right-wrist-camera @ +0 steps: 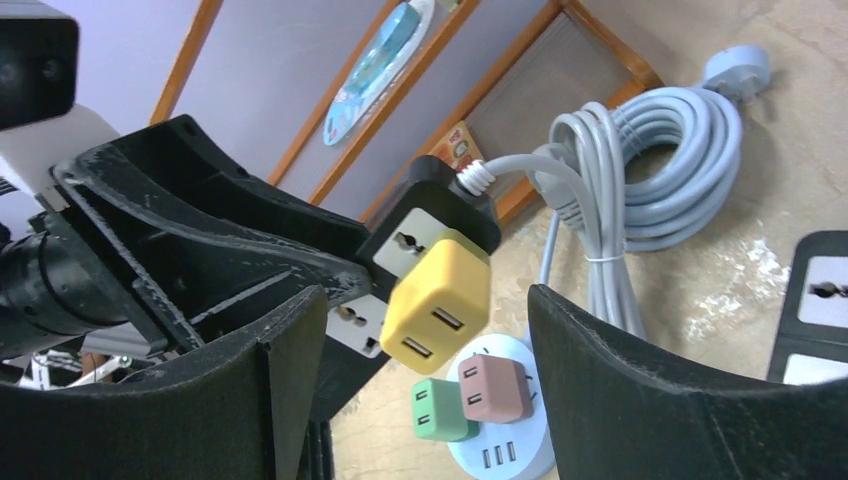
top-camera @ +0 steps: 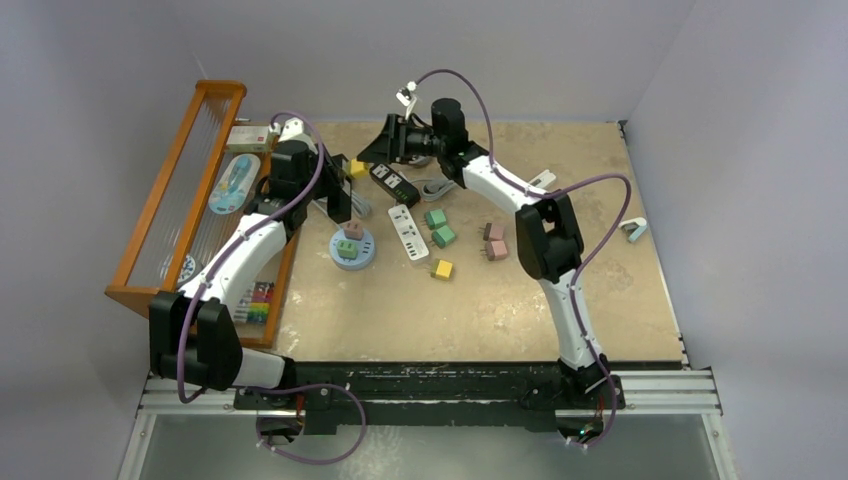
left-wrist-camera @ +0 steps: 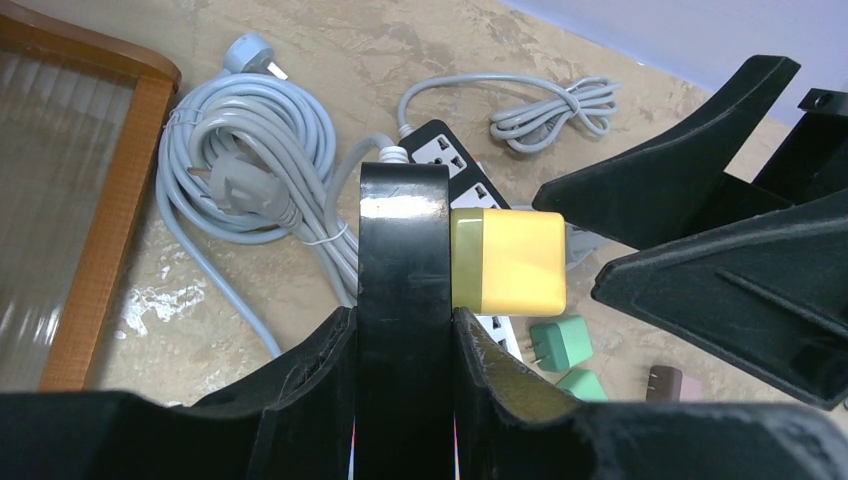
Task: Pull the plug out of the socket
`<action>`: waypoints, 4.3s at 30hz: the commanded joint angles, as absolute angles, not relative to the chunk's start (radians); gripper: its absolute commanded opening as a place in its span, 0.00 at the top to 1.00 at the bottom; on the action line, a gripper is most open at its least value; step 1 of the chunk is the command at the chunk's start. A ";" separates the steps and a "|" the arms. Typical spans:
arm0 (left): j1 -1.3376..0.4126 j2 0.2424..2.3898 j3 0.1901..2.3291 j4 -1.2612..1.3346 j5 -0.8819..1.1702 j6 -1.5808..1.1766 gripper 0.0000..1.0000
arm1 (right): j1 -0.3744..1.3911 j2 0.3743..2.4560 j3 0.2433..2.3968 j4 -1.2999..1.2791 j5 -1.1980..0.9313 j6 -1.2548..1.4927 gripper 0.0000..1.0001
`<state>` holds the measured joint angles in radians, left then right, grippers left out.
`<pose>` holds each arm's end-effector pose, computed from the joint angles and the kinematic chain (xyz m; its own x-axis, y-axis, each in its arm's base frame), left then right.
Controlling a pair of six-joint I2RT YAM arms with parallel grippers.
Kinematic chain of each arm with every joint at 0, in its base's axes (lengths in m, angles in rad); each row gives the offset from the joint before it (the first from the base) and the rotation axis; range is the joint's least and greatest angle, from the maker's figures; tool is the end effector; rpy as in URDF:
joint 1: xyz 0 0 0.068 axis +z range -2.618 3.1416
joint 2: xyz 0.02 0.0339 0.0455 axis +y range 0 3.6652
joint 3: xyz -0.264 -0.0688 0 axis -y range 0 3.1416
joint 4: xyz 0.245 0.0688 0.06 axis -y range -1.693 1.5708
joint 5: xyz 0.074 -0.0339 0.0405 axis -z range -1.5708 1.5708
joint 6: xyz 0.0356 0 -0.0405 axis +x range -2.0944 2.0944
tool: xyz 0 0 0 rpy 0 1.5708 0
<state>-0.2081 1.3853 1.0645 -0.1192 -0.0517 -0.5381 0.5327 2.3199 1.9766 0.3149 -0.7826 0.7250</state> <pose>0.3153 -0.0647 0.3060 -0.4402 -0.4302 -0.7882 -0.0757 0.8924 -0.4448 0.4609 0.3009 0.2780 -0.6598 0.1569 -0.7349 -0.7078 0.1988 0.6779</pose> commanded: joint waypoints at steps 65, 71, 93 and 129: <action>-0.115 1.632 1.365 -0.251 -0.209 -0.586 0.87 | 0.386 1.520 0.787 -0.034 -0.824 0.371 1.00; -0.115 1.648 1.382 -0.288 -0.184 -0.612 0.56 | 0.454 1.591 0.725 0.062 -0.865 0.439 1.00; -0.115 1.557 1.281 -0.385 -0.249 -0.593 0.24 | 0.461 1.860 0.841 0.081 -0.882 0.520 0.62; -0.059 1.420 1.156 -0.335 -0.258 -0.577 0.22 | 0.675 1.753 1.443 -0.079 -0.155 0.192 0.05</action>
